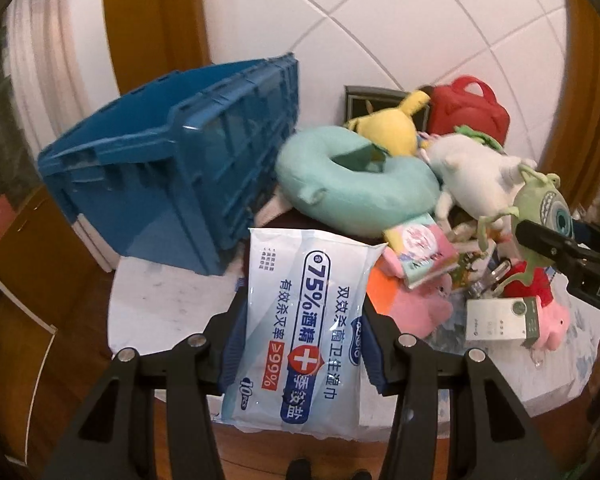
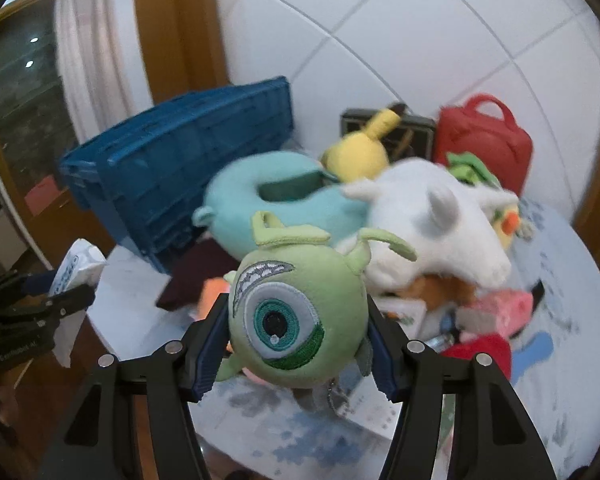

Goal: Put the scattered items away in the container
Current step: 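Carry both held items over the blue crate and open both grippers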

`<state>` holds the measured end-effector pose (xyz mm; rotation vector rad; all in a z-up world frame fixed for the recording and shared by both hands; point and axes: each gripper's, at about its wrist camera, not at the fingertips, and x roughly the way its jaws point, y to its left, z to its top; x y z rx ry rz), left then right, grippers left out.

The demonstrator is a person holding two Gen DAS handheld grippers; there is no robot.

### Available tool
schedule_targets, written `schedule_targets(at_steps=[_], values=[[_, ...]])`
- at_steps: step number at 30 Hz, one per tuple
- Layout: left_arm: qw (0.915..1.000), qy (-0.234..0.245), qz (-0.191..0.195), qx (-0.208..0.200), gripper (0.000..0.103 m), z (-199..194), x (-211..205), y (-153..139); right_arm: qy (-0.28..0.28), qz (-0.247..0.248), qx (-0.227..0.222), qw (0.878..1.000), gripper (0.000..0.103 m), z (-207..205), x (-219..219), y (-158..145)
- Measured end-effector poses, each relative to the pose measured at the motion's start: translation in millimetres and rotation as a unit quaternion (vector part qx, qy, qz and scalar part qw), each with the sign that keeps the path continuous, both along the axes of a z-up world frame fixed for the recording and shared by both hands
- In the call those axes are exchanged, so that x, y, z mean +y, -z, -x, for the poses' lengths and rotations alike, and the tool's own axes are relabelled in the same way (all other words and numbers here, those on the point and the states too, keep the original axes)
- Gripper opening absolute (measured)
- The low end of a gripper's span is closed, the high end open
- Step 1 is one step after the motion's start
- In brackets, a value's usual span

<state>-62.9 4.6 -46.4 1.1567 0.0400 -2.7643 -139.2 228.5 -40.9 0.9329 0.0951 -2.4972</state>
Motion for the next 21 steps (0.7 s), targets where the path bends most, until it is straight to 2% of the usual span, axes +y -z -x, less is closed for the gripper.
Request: schedule_targets(at_steps=[7, 14, 17, 21], values=[[0.9989, -0.021, 0.008, 0.042, 0.049, 11.4, -50.9, -35.4, -0.036, 0.012, 0.032, 0.999, 0.062, 12.3, -58.6, -34.6], [0.9956, -0.013, 0.033, 0.087, 0.049, 62.9, -145.6, -98.7, -0.069, 0.042, 0.086, 0.993, 0.062, 47.4, -151.1, -93.5], [0.9957, -0.001, 0.048, 0.079, 0.049, 102.2, -193.4, -120.9, -0.072, 0.047, 0.098, 0.992, 0.062, 76.2, -203.1, -121.3], [0.9968, -0.003, 0.065, 0.048, 0.05, 160.9, -249.2, -131.5, -0.082, 0.057, 0.061, 0.993, 0.062, 133.3, -272.9, -137.5]])
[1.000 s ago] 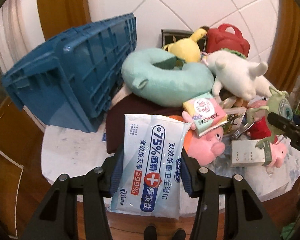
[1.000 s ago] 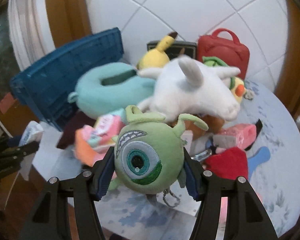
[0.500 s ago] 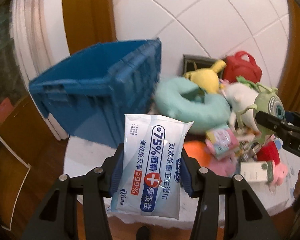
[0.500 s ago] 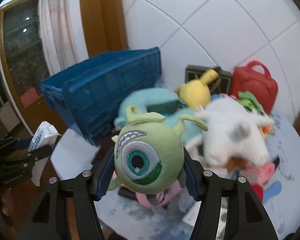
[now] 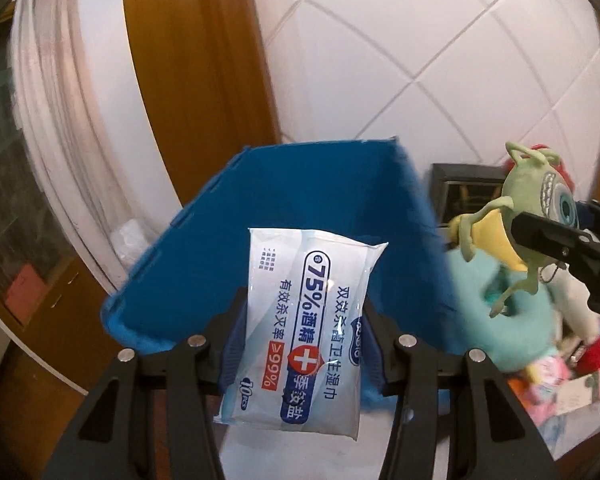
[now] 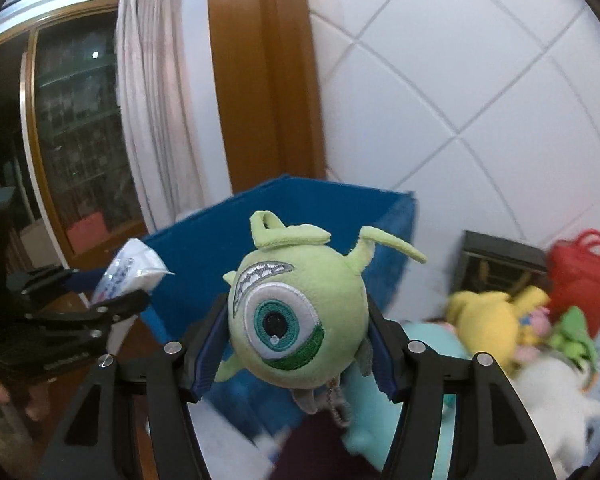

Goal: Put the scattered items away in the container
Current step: 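Carry both held items over the blue crate and open both grippers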

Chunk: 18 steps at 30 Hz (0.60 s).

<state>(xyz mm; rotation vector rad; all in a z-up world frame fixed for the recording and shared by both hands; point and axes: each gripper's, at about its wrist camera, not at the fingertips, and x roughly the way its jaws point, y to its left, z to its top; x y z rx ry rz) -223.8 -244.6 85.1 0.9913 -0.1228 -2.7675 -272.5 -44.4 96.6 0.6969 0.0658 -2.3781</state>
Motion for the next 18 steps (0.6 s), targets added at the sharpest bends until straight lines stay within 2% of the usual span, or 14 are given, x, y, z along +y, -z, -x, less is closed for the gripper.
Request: schedule_targets(at_steps=[6, 10, 15, 18], values=[[0.9991, 0.004, -0.019, -0.039, 0.049, 72.4, -59.8, 15.1, 0.015, -0.02, -0.044, 0.999, 0.062, 68.8, -69.4, 6.5], [0.9979, 0.007, -0.03, -0.056, 0.05, 102.7, -79.2, 29.8, 0.024, -0.038, -0.069, 0.997, 0.062, 99.1, -100.9, 20.0], [0.9964, 0.003, -0.034, -0.078, 0.055, 124.7, -93.8, 48.4, 0.03, -0.057, -0.085, 0.994, 0.062, 123.9, -120.8, 31.2], [0.9956, 0.002, -0.035, -0.086, 0.073, 130.2, -99.7, 56.5, 0.031, -0.061, -0.088, 0.994, 0.063, 131.2, -128.8, 32.5]])
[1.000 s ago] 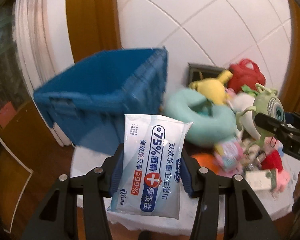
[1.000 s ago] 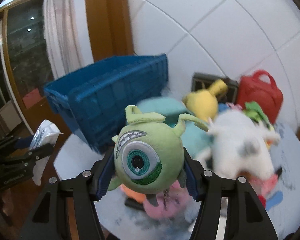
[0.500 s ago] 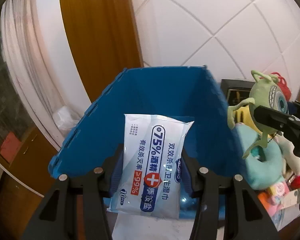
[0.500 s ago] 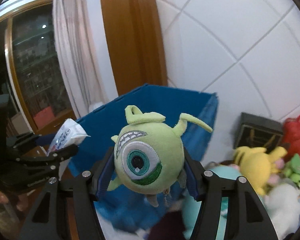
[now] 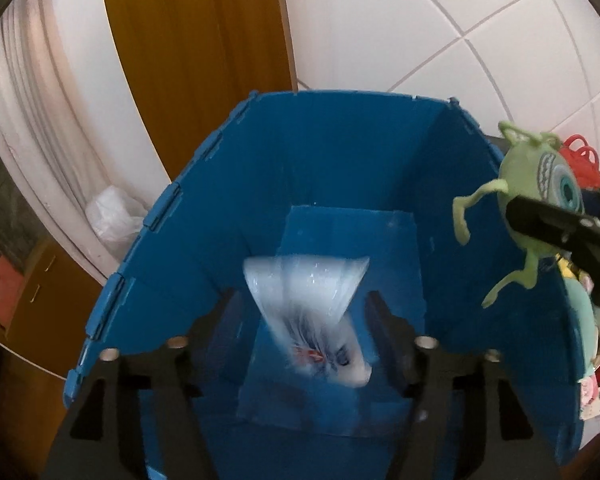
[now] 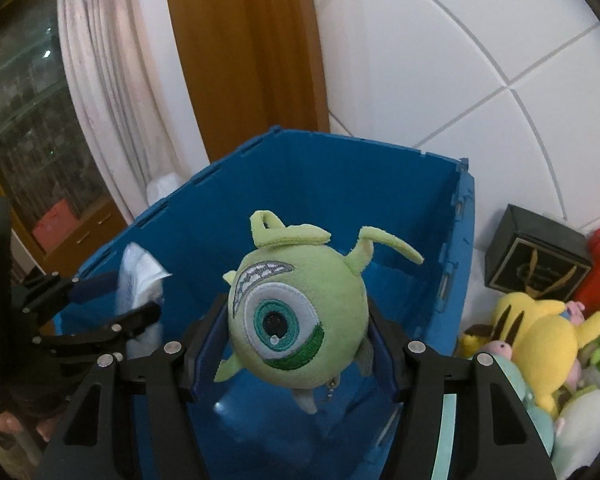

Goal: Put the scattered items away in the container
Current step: 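Carry both held items over the blue crate and open both grippers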

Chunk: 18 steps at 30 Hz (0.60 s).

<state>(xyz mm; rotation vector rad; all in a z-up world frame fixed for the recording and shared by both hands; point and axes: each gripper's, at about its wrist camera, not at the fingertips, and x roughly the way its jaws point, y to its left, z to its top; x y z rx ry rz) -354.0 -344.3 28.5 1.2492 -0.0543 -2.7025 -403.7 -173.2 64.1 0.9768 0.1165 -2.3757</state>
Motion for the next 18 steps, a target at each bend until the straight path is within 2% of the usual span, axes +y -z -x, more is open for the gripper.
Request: schedule_targets(at_steps=[1, 3, 7, 13, 15, 18], values=[[1.0, -0.001, 0.002, 0.002, 0.079, -0.2, -1.0, 0.8, 0.0, -0.001, 0.001, 1.0, 0.065, 1.7, -2.3, -0.5], [1.0, -0.001, 0.002, 0.005, 0.08, -1.4, -3.6, 2.1, 0.004, -0.004, 0.004, 1.0, 0.068, 2.9, -5.3, -2.0], [1.0, 0.0, 0.001, 0.004, 0.08, -3.2, -6.0, 1.4, 0.005, -0.012, 0.009, 1.0, 0.091, -1.7, -8.7, -3.7], [1.0, -0.001, -0.002, 0.003, 0.08, -11.0, -5.9, 0.6, 0.006, -0.019, 0.017, 1.0, 0.092, -10.3, -9.4, -6.6], [1.0, -0.002, -0.005, 0.002, 0.08, -12.7, -5.8, -0.1, 0.007, -0.02, 0.019, 1.0, 0.101, -13.6, -7.7, -7.6], [0.9999, -0.005, -0.014, 0.002, 0.08, -23.5, -3.5, -1.0, 0.017, -0.023, 0.022, 0.999, 0.103, -20.8, -1.1, -9.4]])
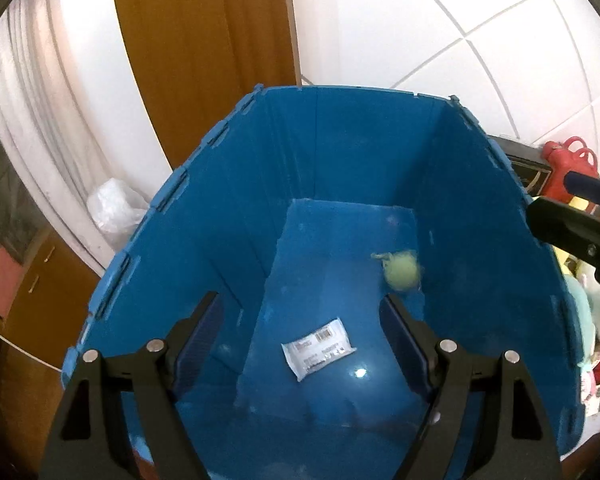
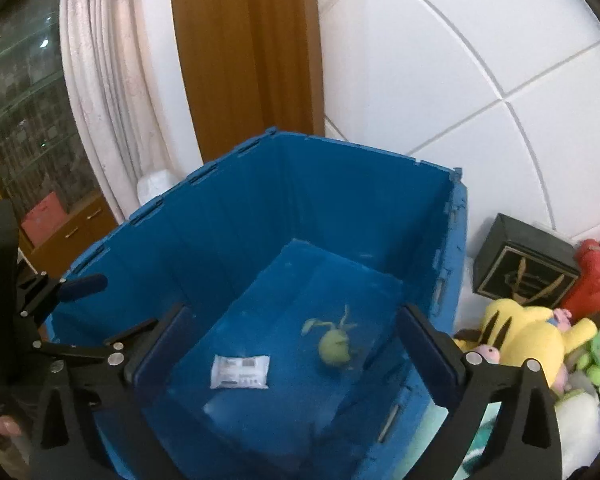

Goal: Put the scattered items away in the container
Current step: 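Carry both held items over the blue crate and open both grippers, then move both grippers back toward the pile of toys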

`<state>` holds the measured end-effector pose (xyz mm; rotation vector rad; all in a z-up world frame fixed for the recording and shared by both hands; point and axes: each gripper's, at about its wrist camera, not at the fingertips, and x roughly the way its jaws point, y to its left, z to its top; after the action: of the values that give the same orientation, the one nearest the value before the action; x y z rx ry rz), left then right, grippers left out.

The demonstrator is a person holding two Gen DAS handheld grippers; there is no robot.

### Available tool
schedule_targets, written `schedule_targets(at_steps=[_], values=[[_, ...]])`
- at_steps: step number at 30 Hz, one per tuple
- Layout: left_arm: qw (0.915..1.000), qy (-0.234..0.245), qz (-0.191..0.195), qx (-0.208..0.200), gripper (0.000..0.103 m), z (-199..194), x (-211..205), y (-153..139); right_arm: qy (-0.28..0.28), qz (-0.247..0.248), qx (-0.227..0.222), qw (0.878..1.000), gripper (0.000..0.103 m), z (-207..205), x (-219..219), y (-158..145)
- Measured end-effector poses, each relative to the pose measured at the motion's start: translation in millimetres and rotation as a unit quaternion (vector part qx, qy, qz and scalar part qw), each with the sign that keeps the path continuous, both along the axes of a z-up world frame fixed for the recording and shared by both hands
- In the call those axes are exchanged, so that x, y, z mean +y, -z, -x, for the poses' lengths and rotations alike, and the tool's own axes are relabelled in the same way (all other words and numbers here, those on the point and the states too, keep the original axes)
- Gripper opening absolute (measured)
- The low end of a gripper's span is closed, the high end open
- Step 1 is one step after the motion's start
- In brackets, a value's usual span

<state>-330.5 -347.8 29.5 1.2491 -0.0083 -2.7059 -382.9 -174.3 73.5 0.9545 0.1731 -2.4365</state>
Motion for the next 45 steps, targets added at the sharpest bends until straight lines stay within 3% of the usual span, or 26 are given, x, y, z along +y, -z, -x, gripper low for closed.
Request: schedule_targets(at_steps=[16, 24, 30, 34, 45], values=[[0.9997, 0.007, 0.0, 0.024, 0.08, -64.3, 62.3, -5.4, 0.038, 0.013, 0.01, 0.999, 0.103, -59.5, 73.1, 1.2], [0.9986, 0.027, 0.007, 0.046, 0.08, -90.8, 113.4, -17.3, 0.06, 0.013, 0.019, 0.998, 0.103, -88.9, 120.7, 2.5], [0.9965, 0.059, 0.002, 0.06, 0.08, -114.4, 175.4, -21.0, 0.092, 0.017, 0.02, 0.995, 0.103, -119.8, 186.7, 8.3], [0.9947, 0.083, -0.004, 0.06, 0.08, -130.3, 225.0, -14.7, 0.123, 0.018, 0.01, 0.992, 0.103, -144.6, 252.9, 23.7], [0.9938, 0.109, -0.02, -0.003, 0.08, -164.9, 351.0, 59.2, 0.181, 0.027, -0.051, 0.982, 0.103, -194.6, 419.2, 90.8]])
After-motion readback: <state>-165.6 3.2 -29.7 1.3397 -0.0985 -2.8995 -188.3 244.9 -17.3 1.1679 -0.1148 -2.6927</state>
